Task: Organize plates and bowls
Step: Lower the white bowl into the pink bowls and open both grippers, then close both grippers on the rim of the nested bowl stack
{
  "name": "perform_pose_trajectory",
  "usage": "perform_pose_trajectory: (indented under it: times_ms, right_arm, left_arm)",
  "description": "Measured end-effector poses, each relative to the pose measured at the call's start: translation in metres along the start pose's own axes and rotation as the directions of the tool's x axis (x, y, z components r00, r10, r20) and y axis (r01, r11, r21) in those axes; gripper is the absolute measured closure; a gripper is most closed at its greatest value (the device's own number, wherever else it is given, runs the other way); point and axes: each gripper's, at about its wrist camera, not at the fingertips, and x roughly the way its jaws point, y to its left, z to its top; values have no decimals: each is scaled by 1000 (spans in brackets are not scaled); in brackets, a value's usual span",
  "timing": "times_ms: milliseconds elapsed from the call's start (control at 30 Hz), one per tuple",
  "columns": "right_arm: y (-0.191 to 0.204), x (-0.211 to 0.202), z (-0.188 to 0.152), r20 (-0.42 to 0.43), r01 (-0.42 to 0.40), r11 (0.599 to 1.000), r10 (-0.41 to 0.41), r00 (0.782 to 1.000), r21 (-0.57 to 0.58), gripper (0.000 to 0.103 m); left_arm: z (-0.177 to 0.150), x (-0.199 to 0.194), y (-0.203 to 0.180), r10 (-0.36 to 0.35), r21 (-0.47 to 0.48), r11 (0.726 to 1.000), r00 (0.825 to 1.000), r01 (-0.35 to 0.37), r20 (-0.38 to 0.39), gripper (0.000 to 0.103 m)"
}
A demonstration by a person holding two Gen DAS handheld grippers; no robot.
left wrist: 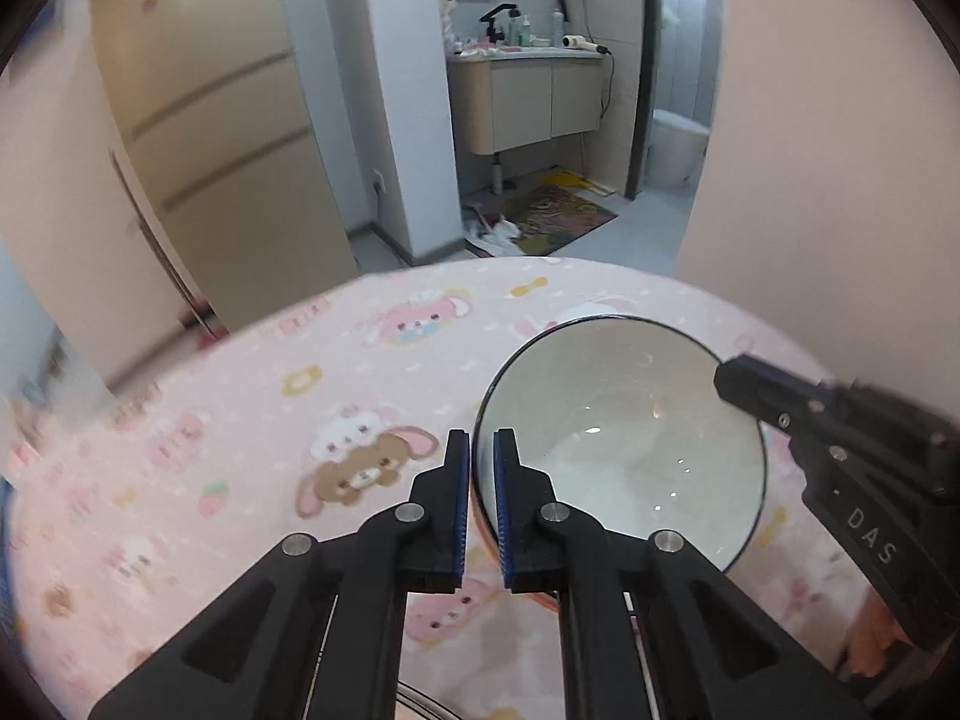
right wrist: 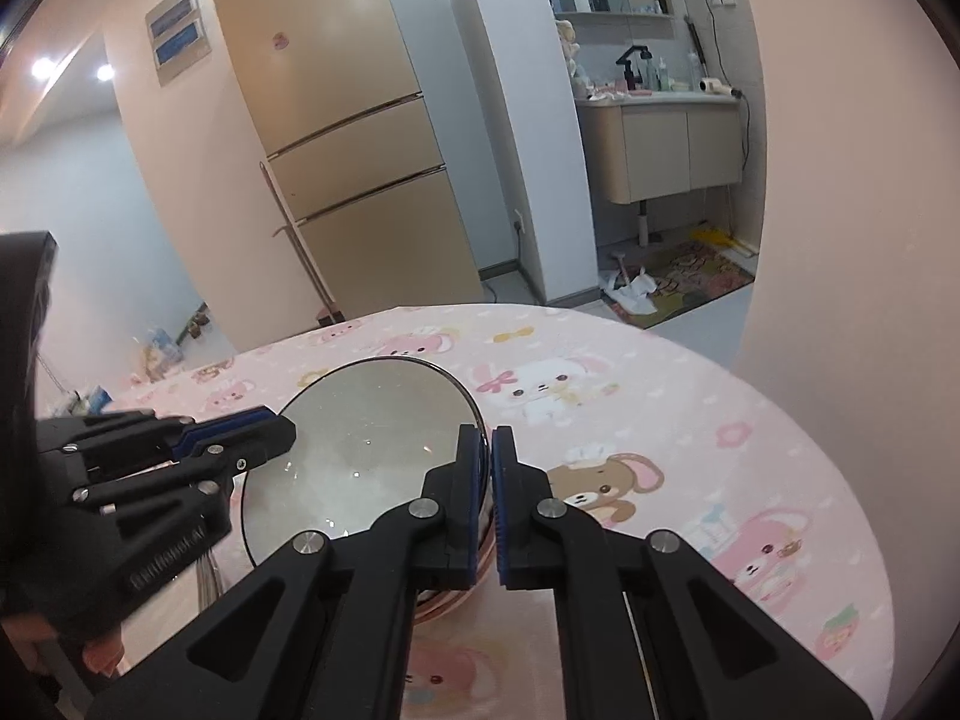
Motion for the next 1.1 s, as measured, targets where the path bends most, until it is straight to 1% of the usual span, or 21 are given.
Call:
perform_pose_trajectory:
  times_ms: [67,167,200,233,267,300,333,367,400,467,500,533,633,667,733,833,867,933,1000,1033,1100]
  right_arm:
    - [-6,-3,1,19,-35,999,35,999,34,100]
    - [-17,-15,4,92,-66,994,58,994,86,100]
    - [-19,-18,5,107,-71,993,61,992,93,99]
    - [-21,-20,5,117,-76,992,64,991,100,98]
    - [-23,-22,6,128,-82,991,68,989,109,96]
    - [-25,-23,6,140,-89,988,71,988,123,89]
    - [-27,-23,6,145,-96,986,76,986,135,75]
    - [-28,-23,6,148,-107,984,85,985,146,67]
    - [-28,-23,6,153,-114,981,90,984,159,58]
    - [-28,-25,5,166,-131,976,103,981,172,55]
    - [-28,-27,6,176,-143,975,113,978,171,49]
    - [-28,-29,6,188,-148,974,115,975,172,40]
    - [-29,-34,4,225,-150,971,107,968,184,27]
    - [-28,-35,4,224,-145,973,102,969,182,25]
    - [-23,-36,6,220,-100,981,61,974,169,18]
    - [-13,-44,6,249,-12,993,-17,968,115,11]
    - [-10,-47,5,265,16,995,-40,963,94,9]
    - [-3,-52,5,297,69,996,-85,951,62,2]
    - [3,-57,5,314,88,995,-95,945,37,1]
    - [5,-59,5,318,94,995,-97,943,27,1]
    - [9,-61,5,322,113,994,-107,941,0,1]
  left_arm:
    - [-1,-11,7,-24,-21,999,998,25,53,94]
    - [-3,-29,12,-48,-38,998,991,53,121,92]
    - [-4,-34,13,-47,-44,998,989,53,137,84]
    - [-4,-40,15,-46,-55,997,986,56,159,62]
    - [-5,-46,17,-48,-67,996,982,61,183,45]
    - [-6,-51,20,-47,-78,995,976,65,213,15]
    - [-5,-59,22,-43,-93,993,964,69,261,11]
    - [-6,-66,24,-41,-98,993,955,72,293,11]
    - [-6,-71,25,-49,-92,993,951,81,305,11]
    - [-5,-77,27,-64,-88,991,948,96,313,11]
    - [-4,-80,29,-66,-96,990,946,101,318,11]
    - [-5,-83,32,-67,-107,988,943,108,326,11]
    - [-10,-94,36,-44,-130,987,935,95,351,11]
    - [-13,-98,35,-35,-124,989,930,86,366,11]
    - [-20,-107,33,-17,-110,992,914,67,405,11]
    - [-31,-120,32,14,-105,994,885,39,466,11]
    - [-35,-124,33,40,-123,992,870,23,491,11]
    - [-41,-133,35,92,-162,987,831,-2,549,9]
    - [-44,-140,38,119,-179,984,805,-16,582,0]
    - [-46,-143,40,138,-192,981,789,-25,598,0]
    - [-48,-145,42,146,-193,981,776,-32,614,0]
